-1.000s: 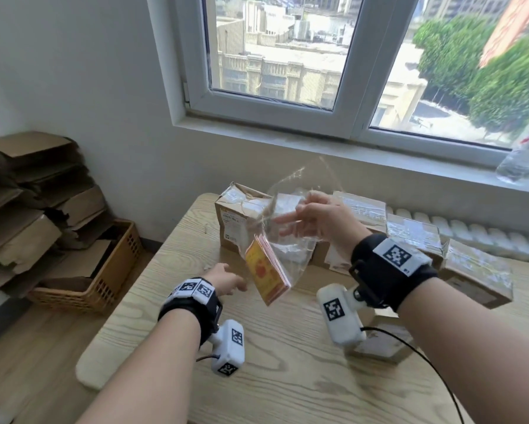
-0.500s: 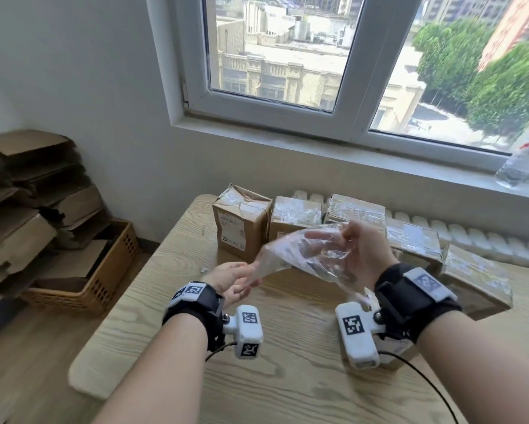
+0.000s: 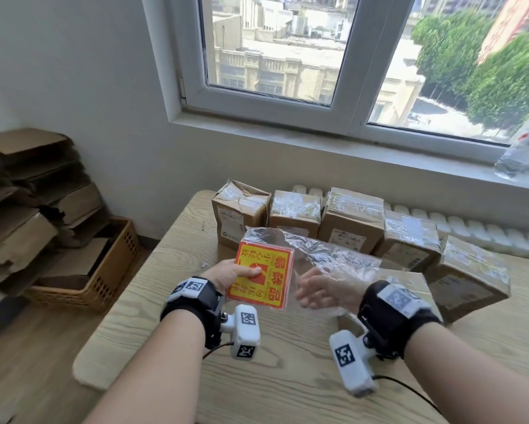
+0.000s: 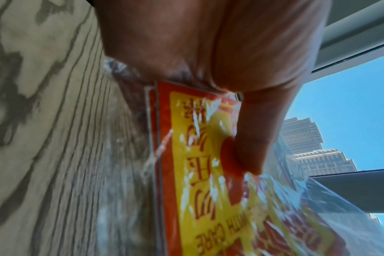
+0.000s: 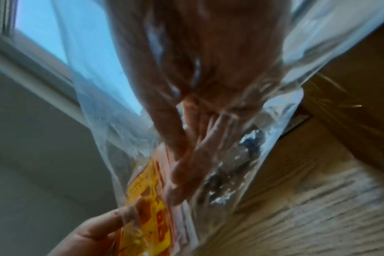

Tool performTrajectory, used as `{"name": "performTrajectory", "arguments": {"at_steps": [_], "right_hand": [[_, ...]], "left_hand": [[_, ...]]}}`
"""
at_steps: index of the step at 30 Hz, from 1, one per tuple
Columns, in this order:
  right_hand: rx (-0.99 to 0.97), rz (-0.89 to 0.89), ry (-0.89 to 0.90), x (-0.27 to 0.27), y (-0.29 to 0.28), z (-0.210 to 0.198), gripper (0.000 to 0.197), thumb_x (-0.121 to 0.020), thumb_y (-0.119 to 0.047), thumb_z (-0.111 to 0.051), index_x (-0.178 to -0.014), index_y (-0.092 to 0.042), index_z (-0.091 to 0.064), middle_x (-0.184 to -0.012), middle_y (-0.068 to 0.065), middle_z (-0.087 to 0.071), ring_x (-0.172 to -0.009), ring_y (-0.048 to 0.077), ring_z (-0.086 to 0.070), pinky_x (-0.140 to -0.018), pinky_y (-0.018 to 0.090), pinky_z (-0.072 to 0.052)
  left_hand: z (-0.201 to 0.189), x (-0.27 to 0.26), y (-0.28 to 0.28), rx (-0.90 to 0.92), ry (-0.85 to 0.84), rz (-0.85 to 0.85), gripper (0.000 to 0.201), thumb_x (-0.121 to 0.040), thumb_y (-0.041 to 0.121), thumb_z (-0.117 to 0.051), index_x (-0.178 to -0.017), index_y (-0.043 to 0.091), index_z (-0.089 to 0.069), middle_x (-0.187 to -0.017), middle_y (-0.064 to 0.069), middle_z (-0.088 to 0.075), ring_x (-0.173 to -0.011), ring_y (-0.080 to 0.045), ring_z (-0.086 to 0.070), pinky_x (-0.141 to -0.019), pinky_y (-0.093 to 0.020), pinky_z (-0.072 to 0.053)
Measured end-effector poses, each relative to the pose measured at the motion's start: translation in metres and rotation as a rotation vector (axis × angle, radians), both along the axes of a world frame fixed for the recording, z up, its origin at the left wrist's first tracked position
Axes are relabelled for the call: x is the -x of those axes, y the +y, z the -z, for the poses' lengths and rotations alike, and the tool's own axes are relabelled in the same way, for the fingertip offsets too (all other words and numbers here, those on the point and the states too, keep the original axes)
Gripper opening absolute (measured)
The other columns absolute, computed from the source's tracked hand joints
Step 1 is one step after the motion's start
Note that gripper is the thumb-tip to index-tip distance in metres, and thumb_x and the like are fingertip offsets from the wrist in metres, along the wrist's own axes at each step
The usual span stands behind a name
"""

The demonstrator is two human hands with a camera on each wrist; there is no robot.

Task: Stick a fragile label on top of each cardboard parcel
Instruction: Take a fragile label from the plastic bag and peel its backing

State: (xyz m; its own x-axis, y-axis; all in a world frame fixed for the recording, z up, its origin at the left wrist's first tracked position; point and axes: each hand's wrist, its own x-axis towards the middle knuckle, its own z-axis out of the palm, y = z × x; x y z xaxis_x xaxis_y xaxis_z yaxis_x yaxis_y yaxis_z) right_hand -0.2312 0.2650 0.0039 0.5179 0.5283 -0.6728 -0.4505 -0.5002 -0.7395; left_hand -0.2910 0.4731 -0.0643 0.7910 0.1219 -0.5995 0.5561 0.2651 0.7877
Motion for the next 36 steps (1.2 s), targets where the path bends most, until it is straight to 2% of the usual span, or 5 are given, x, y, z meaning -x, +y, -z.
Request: {"name": "performTrajectory", "arguments": {"at_steps": [5,16,23,29,36], "right_hand": [[0.105,-0.087,-0.221,0.007,0.016,0.013,0.024,-0.094,-0.037,-0.053,-0.092,-0.014,-0.058,-0.072,0.000,-0.057,-0.044,-0.002,-0.054,-0.042,0.009,-0.041],[-0.102,0.224,-0.251,0.010,0.029,0.024,0.040,-0.083,0.014,-0.060,-0.103,-0.010,-0.034,-0.034,-0.005,-0.055,-0.030,-0.002,-0.052,-0.032,0.010,-0.038],[0.001,0.237,-0.254,0.002,0.033,0.032,0.044,-0.090,0.004,-0.057,-0.129,0.003,-0.037,-0.065,0.009,-0.060,-0.034,0.003,-0.056,-0.034,0.014,-0.042],[0.048,0.297,-0.082,-0.006,0.034,0.029,0.027,-0.100,0.000,-0.038,-0.073,-0.006,-0.040,-0.071,0.009,-0.050,-0.066,0.021,-0.055,-0.105,0.046,-0.038],[0.048,0.314,-0.051,-0.008,0.032,0.031,0.027,-0.099,0.003,-0.031,-0.076,-0.008,-0.040,-0.075,0.008,-0.051,-0.072,0.020,-0.054,-0.082,0.033,-0.050]], "left_hand": [[-0.003,0.008,0.002,-0.039,0.016,0.083,0.020,-0.085,0.005,-0.066,-0.105,0.007,-0.063,-0.106,-0.021,-0.068,-0.108,-0.041,-0.062,-0.097,-0.058,-0.047],[-0.004,0.010,0.003,-0.072,0.009,0.120,0.040,-0.079,0.008,-0.073,-0.118,0.004,-0.062,-0.115,-0.021,-0.068,-0.111,-0.039,-0.063,-0.099,-0.060,-0.044],[0.000,0.007,0.006,-0.041,-0.012,0.071,0.028,-0.084,0.010,-0.069,-0.111,0.004,-0.064,-0.114,-0.024,-0.067,-0.110,-0.040,-0.062,-0.100,-0.057,-0.045],[0.009,0.004,0.015,-0.039,-0.015,-0.051,0.024,-0.094,0.012,-0.057,-0.114,-0.001,-0.061,-0.102,-0.024,-0.068,-0.098,-0.038,-0.064,-0.098,-0.056,-0.046],[0.020,0.000,0.025,-0.104,0.050,-0.078,0.011,-0.097,0.011,-0.052,-0.096,0.005,-0.061,-0.096,-0.020,-0.068,-0.092,-0.034,-0.064,-0.095,-0.054,-0.049]]}}
